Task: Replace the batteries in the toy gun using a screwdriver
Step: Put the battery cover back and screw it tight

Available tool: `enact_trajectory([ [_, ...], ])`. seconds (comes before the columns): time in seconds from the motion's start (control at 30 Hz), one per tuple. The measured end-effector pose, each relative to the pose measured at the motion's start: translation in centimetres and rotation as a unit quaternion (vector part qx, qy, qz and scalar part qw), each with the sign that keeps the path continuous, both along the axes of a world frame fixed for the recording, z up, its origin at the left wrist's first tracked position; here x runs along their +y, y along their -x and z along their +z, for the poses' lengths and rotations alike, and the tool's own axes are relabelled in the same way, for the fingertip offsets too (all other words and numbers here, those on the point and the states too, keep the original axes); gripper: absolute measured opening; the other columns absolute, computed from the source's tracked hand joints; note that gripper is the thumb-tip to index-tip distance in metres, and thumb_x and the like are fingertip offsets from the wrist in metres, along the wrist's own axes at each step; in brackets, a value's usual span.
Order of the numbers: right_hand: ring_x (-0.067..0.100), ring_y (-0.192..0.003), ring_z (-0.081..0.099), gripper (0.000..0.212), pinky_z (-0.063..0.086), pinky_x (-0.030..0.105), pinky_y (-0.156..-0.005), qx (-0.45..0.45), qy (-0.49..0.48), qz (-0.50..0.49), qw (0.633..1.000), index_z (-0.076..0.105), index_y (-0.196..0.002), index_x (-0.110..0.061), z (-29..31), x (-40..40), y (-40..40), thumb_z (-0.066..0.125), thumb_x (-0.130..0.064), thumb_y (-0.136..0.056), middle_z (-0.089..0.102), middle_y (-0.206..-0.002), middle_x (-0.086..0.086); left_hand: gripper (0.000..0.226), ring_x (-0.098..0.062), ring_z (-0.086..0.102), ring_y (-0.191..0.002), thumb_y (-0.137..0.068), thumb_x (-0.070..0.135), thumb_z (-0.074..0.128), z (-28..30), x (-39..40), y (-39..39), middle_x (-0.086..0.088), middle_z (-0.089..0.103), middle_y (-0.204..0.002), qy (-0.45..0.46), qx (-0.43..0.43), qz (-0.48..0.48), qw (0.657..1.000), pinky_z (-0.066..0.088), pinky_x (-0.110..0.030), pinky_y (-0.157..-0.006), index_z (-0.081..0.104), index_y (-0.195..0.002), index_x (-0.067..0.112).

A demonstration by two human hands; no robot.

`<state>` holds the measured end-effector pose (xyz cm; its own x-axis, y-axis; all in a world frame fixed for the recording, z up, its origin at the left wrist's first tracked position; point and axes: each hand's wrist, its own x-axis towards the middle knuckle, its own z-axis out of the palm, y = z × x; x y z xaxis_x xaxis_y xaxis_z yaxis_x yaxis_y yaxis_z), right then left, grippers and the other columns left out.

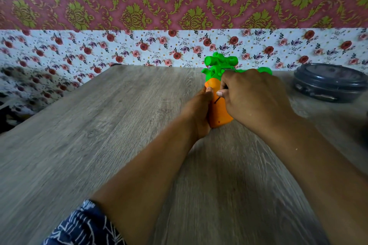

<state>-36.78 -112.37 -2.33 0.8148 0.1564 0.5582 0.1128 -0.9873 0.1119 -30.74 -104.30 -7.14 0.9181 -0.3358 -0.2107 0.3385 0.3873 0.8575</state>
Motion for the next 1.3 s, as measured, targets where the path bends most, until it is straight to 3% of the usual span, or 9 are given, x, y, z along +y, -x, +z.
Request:
enact_trajectory([
  [0.13, 0.035, -0.097, 0.058, 0.020, 0.027, 0.032, -0.064, 0.000, 0.014, -0.017, 1.000, 0.056, -0.105, -0.015, 0.1, 0.5, 0.4, 0.045, -0.026, -0.093, 0.063, -0.101, 0.013, 0.039, -0.016, 0.066, -0.075, -0.103, 0.020, 0.032, 0.2, 0.1, 0.3, -0.013, 0.048, -0.142, 0.002, 0.015, 0.005, 1.000, 0.051, -0.035, -0.072, 0.042, -0.141, 0.018],
  [0.23, 0.037, -0.098, 0.058, 0.022, 0.026, 0.032, -0.065, 0.003, 0.013, -0.024, 1.000, 0.057, -0.105, -0.014, 0.2, 0.8, 0.6, 0.044, -0.026, -0.094, 0.062, -0.102, 0.014, 0.039, -0.012, 0.059, -0.066, -0.102, 0.018, 0.034, 0.3, 0.1, 0.3, -0.014, 0.055, -0.133, 0.005, 0.015, 0.004, 1.000, 0.049, -0.036, -0.073, 0.042, -0.140, 0.016],
  [0.37, 0.035, -0.096, 0.059, 0.021, 0.027, 0.031, -0.064, 0.000, 0.010, -0.023, 1.000, 0.057, -0.104, -0.014, 0.1, 0.7, 0.5, 0.044, -0.028, -0.094, 0.063, -0.101, 0.014, 0.039, -0.026, 0.062, -0.108, -0.102, 0.019, 0.033, 0.3, 0.3, 0.2, -0.013, 0.046, -0.143, 0.001, 0.019, 0.009, 1.000, 0.046, -0.038, -0.080, 0.042, -0.141, 0.016],
  [0.43, 0.033, -0.093, 0.060, 0.015, 0.029, 0.030, -0.061, 0.009, -0.003, 0.003, 1.000, 0.056, -0.103, -0.017, 0.0, 0.6, 0.3, 0.047, -0.025, -0.093, 0.064, -0.099, 0.011, 0.039, -0.026, 0.063, -0.106, -0.103, 0.020, 0.033, 0.3, 0.3, 0.2, -0.014, 0.048, -0.142, -0.001, 0.024, 0.006, 1.000, 0.047, -0.037, -0.079, 0.042, -0.140, 0.015],
  [0.57, 0.023, -0.092, 0.057, 0.014, 0.035, 0.029, -0.063, 0.090, -0.049, 0.071, 0.992, 0.054, -0.096, -0.025, -0.3, 0.0, -0.3, 0.053, -0.014, -0.087, 0.061, -0.101, -0.001, 0.040, -0.013, 0.062, -0.054, -0.103, 0.023, 0.032, 0.3, 0.4, 0.1, -0.017, 0.067, -0.105, -0.005, 0.041, 0.014, 0.999, 0.052, -0.024, -0.049, 0.045, -0.138, 0.009],
  [0.77, 0.019, -0.087, 0.062, 0.019, 0.050, 0.034, -0.073, 0.090, -0.145, 0.086, 0.981, 0.063, -0.090, -0.022, 0.4, -1.4, -0.6, 0.055, -0.006, -0.085, 0.067, -0.085, 0.000, 0.043, -0.026, 0.053, -0.114, -0.103, 0.029, 0.031, -0.5, 0.2, -1.0, -0.013, 0.047, -0.142, -0.011, 0.035, 0.008, 0.999, 0.046, -0.034, -0.069, 0.035, -0.145, 0.020],
  [1.07, 0.018, -0.089, 0.063, 0.015, 0.051, 0.037, -0.077, 0.122, -0.153, 0.063, 0.979, 0.066, -0.084, -0.026, 0.2, -1.2, -0.7, 0.059, -0.013, -0.085, 0.071, -0.089, -0.002, 0.041, -0.016, 0.058, -0.084, -0.104, 0.026, 0.028, -1.2, 0.0, -1.7, -0.010, 0.057, -0.124, -0.010, -0.011, -0.016, 1.000, 0.047, -0.037, -0.078, 0.037, -0.143, 0.024],
  [1.2, 0.024, -0.086, 0.062, 0.008, 0.051, 0.039, -0.075, 0.096, -0.138, 0.055, 0.984, 0.067, -0.084, -0.023, 0.2, -1.1, -0.5, 0.060, -0.019, -0.085, 0.070, -0.086, 0.003, 0.038, -0.016, 0.058, -0.083, -0.104, 0.027, 0.029, -1.3, -0.2, -1.8, -0.002, 0.061, -0.097, -0.006, -0.012, -0.011, 1.000, 0.047, -0.038, -0.080, 0.042, -0.139, 0.023],
  [1.3, 0.026, -0.081, 0.061, 0.009, 0.051, 0.039, -0.072, 0.077, -0.130, 0.047, 0.987, 0.067, -0.081, -0.020, 0.0, -0.9, -0.5, 0.059, -0.023, -0.085, 0.069, -0.081, 0.006, 0.039, -0.020, 0.059, -0.094, -0.104, 0.030, 0.028, -1.4, -0.4, -1.9, -0.004, 0.061, -0.106, -0.010, -0.028, -0.016, 0.999, 0.047, -0.043, -0.090, 0.043, -0.139, 0.022],
])
